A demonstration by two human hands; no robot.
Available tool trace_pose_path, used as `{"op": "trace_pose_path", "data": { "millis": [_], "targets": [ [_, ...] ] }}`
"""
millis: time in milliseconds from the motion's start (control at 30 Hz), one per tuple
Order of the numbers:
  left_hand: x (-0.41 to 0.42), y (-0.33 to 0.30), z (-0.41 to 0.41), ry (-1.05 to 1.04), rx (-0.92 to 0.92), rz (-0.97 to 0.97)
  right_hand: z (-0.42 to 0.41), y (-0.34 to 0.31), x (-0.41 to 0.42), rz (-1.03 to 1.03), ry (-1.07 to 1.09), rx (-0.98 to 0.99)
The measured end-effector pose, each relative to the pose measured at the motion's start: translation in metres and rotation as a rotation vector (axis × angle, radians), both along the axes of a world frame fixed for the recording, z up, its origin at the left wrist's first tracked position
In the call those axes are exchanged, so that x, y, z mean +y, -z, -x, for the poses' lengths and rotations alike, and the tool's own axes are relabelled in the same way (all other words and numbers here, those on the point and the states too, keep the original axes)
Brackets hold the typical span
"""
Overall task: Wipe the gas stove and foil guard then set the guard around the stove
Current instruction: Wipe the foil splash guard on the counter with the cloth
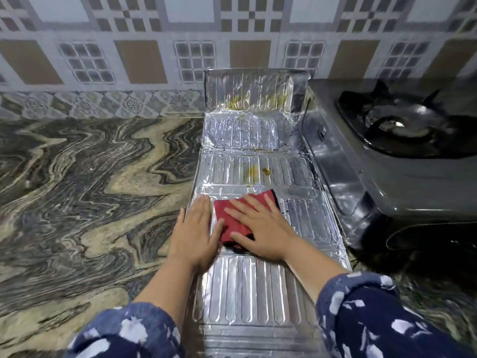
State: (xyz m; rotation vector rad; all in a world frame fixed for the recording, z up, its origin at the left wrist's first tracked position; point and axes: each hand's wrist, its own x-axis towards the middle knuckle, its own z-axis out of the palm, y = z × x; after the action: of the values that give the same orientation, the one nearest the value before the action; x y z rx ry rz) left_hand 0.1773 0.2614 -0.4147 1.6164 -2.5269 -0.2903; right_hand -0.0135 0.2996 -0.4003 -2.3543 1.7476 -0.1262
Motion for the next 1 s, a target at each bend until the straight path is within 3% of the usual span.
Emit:
{"op": "trace_pose_path", "data": {
  "millis": [467, 800, 1000],
  "targets": [
    [0.001, 0.002, 0.006, -0.070, -0.021, 0.038, 0.044, 0.007, -0.140, -0.043, 0.335, 0.060],
    [0.017, -0.001, -0.025, -0.103, -0.110, 0.011, -0.014, 0.000, -0.078, -0.081, 0.110, 0.024],
    [0.017, -0.007, -0.026, -0.135, -0.162, -0.068, -0.031, -0.007, 0.000, 0.003, 0.163, 0.037]
  ]
}}
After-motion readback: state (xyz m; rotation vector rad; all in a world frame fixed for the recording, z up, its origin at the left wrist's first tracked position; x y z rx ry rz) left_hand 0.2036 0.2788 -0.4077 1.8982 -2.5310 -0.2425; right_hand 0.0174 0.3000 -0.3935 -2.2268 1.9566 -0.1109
